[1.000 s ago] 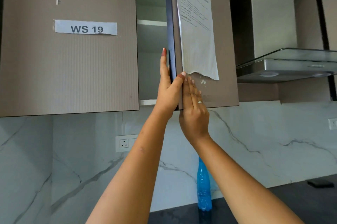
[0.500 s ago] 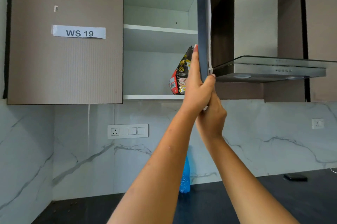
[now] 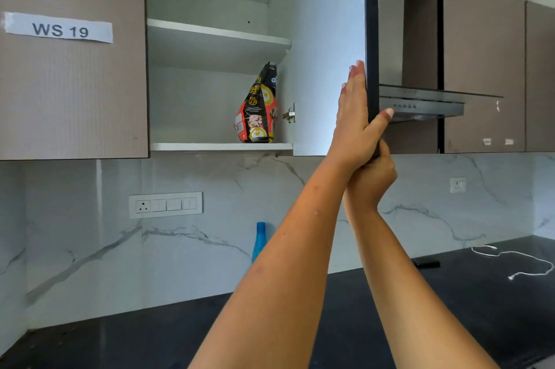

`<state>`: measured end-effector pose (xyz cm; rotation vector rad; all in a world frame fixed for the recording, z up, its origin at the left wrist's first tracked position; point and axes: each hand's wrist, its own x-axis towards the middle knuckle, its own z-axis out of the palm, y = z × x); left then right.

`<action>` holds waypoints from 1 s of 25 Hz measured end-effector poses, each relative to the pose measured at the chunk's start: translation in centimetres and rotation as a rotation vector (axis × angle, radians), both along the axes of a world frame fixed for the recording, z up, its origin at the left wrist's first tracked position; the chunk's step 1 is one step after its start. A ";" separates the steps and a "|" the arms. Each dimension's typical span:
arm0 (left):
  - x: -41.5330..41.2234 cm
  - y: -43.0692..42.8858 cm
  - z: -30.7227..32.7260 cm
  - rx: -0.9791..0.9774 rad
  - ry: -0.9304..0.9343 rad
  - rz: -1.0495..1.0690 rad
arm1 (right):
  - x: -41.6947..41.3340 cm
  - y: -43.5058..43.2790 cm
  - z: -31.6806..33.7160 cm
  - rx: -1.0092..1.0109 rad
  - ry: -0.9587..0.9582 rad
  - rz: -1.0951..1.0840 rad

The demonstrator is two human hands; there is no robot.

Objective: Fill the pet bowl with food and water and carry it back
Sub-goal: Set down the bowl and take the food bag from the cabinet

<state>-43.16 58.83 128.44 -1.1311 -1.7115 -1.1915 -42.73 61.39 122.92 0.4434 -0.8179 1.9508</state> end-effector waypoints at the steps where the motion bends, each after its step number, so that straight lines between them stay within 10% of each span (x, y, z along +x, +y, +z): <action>1: 0.0 0.3 -0.1 -0.029 -0.004 0.000 | 0.1 0.5 0.1 -0.042 0.033 0.057; 9: -1.1 1.4 -3.0 -0.178 -0.101 0.016 | -0.3 3.2 -0.8 0.071 -0.165 -0.379; 14: -2.9 0.9 -4.9 -0.332 -0.145 0.068 | 0.2 4.2 -0.5 -0.153 -0.202 -0.293; 19: -4.5 -0.4 -5.7 -0.350 -0.168 0.041 | -1.2 4.4 -1.7 0.181 -0.409 -0.705; 25: -6.2 -1.9 -6.5 -0.368 -0.139 0.082 | -4.3 2.9 -3.1 0.277 -0.602 -0.419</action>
